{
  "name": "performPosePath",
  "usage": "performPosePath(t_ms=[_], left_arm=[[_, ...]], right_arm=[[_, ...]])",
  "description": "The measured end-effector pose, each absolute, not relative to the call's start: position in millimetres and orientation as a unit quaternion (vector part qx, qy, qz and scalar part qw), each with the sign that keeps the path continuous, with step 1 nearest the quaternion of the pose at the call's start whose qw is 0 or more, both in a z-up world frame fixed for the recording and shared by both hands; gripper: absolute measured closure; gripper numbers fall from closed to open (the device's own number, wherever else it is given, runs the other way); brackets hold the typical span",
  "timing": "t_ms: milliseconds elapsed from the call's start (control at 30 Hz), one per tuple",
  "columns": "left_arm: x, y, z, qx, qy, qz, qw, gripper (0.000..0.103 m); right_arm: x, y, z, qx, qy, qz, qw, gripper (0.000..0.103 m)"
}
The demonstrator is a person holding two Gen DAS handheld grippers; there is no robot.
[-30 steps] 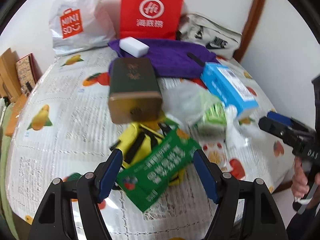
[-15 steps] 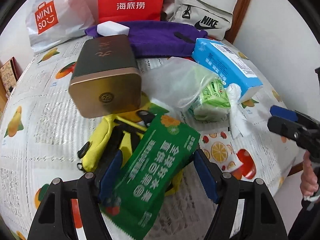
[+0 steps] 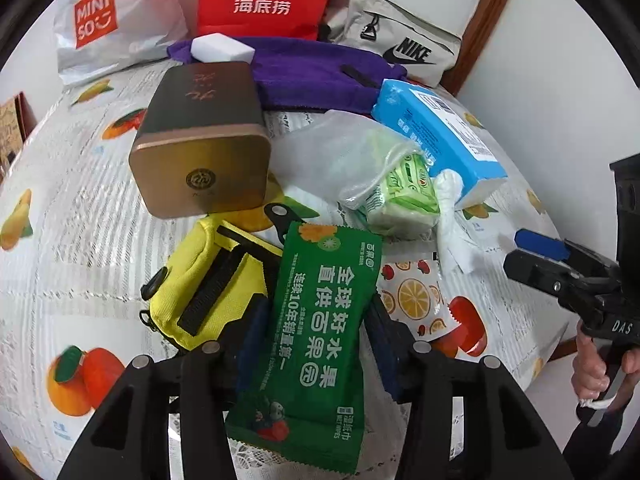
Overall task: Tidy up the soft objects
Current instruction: 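Grasp the white tissue with the right tool while the left tool holds the green packet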
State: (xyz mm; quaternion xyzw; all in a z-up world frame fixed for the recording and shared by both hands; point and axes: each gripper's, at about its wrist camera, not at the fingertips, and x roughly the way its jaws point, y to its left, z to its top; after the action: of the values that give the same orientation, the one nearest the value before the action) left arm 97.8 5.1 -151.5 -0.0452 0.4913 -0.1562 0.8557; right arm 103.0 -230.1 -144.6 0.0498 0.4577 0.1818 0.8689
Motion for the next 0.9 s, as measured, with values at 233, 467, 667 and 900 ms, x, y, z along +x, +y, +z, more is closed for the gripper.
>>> performPosePath(t_ms=[233, 467, 667, 900], left_arm=[[91, 17, -130, -0.066, 0.467, -0.16, 0.867, 0.068], [92, 30, -119, -0.099, 0.452, -0.155, 0.873, 0.068], [94, 36, -114, -0.116, 0.44, -0.145, 0.879, 0.068], [97, 40, -121, -0.124, 0.448, -0.147, 0.873, 0.068]], right_arm=[[99, -222, -151, 0.036, 0.458, 0.191, 0.867, 0.018], [106, -216, -159, 0.042, 0.463, 0.2, 0.862, 0.033], [120, -210, -170, 0.05, 0.472, 0.196, 0.858, 0.046], [133, -200, -175, 0.047, 0.451, 0.177, 0.873, 0.08]])
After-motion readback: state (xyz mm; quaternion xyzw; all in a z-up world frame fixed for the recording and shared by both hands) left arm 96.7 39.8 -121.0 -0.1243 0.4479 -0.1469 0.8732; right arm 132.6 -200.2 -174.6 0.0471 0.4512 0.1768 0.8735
